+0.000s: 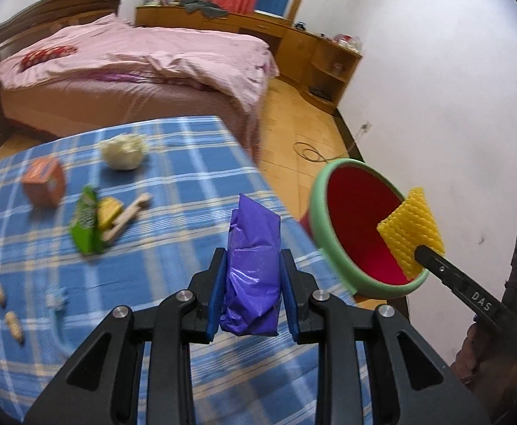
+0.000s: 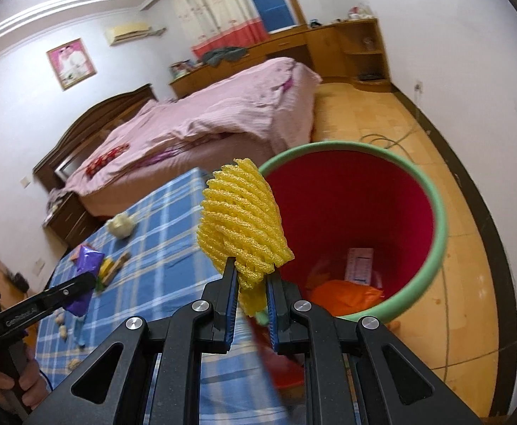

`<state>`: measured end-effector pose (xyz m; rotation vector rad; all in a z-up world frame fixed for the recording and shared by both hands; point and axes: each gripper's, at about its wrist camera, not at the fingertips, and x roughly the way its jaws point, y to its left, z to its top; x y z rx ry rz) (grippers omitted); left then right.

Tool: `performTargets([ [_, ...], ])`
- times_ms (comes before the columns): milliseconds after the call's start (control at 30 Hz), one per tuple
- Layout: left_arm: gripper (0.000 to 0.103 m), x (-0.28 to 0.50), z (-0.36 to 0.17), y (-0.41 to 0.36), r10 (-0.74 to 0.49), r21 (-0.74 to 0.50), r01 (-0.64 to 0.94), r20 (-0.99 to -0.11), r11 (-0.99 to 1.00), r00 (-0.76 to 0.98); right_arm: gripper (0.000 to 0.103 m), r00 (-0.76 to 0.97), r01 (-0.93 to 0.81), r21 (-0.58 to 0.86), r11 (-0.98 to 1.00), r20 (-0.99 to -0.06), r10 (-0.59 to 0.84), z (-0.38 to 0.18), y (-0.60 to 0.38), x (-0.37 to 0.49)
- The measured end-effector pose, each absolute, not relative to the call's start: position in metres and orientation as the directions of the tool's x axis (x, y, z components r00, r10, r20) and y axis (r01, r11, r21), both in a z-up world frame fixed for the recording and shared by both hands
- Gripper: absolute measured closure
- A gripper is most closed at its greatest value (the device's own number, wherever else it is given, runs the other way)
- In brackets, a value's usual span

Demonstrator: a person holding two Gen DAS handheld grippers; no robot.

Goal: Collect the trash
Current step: 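Carry the purple bag with the left tool while the right tool carries the net over the bin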

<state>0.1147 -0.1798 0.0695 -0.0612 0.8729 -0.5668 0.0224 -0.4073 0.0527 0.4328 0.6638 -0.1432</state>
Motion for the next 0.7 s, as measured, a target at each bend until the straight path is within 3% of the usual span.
performTargets([
  [533, 0.074, 0.128, 0.058, -0.303, -0.57, -0.24, 0.632, -0.723, 0.737, 0.391, 0.085, 0.742, 0.411, 0.31, 0.857, -0.661, -0.117, 0.034, -0.469, 0.027],
  [700, 0.07, 0.125, 0.056, -0.328, -0.583, -0.22, 0.679, -0.725, 0.701, 0.367, 0.074, 0.742, 0.427, 0.332, 0.841, -0.66, -0.116, 0.027, -0.482, 0.024],
])
